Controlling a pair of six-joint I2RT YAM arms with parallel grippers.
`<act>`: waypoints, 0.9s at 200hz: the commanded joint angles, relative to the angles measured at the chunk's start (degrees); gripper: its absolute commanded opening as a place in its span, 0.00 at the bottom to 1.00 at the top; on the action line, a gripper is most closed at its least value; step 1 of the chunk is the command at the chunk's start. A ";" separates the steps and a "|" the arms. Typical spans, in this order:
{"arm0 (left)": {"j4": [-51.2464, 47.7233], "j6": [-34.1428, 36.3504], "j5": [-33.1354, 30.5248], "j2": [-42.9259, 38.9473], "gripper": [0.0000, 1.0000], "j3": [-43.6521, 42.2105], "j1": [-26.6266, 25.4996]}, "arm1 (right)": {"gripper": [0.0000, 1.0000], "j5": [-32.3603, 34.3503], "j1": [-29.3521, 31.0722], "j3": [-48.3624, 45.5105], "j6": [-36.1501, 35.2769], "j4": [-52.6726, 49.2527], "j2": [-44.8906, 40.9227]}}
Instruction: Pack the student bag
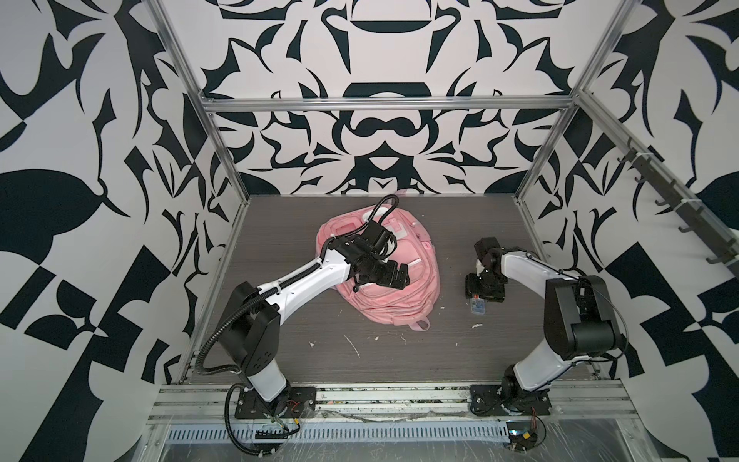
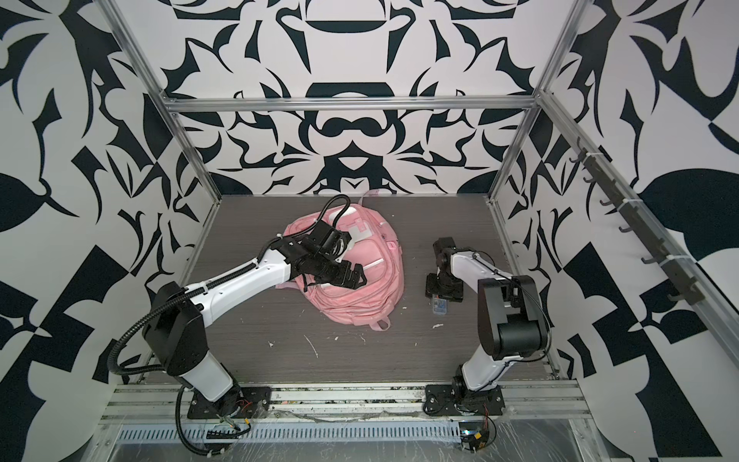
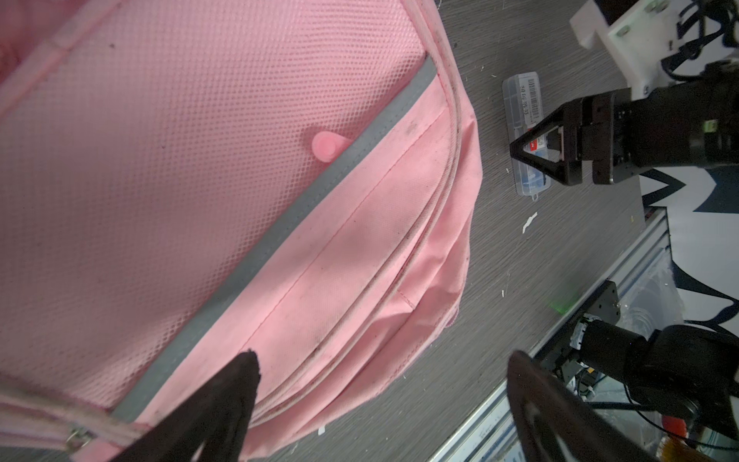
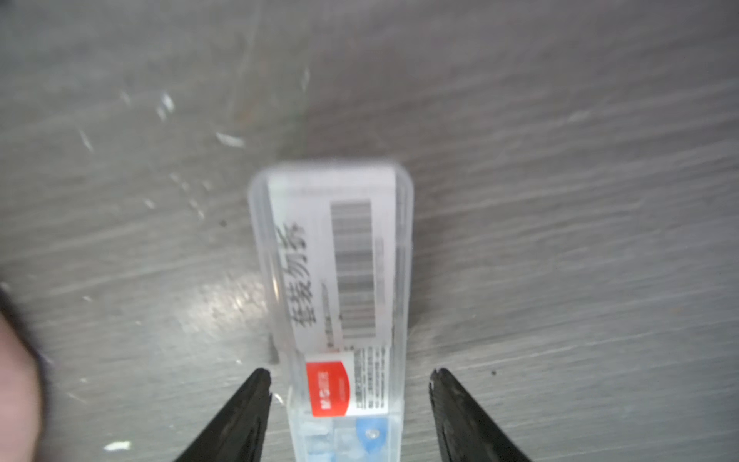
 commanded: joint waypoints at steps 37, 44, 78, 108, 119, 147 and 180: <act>-0.89 0.64 1.49 0.38 0.99 2.34 -0.34 | 0.54 1.69 0.32 3.65 -1.49 0.34 2.36; -1.53 1.04 0.75 0.73 0.99 2.80 -0.39 | 0.54 1.69 0.32 3.47 -1.59 0.38 2.36; -17.64 4.29 -8.85 8.53 1.00 13.08 -1.79 | 0.51 1.13 0.32 1.75 -1.66 1.12 2.47; -23.66 8.49 -15.20 15.37 0.99 19.66 -4.39 | 0.42 0.90 0.36 0.09 -1.60 2.27 1.84; -24.83 9.25 -15.91 17.62 0.99 21.56 -4.85 | 0.36 0.73 0.33 -0.40 -1.83 2.56 1.54; -28.06 11.10 -18.92 21.85 0.93 26.26 -6.04 | 0.15 0.72 0.32 -1.94 -2.81 2.79 -0.36; -28.82 12.44 -20.92 24.87 0.84 28.56 -7.05 | 0.01 0.33 0.33 -3.50 -3.65 3.53 -5.18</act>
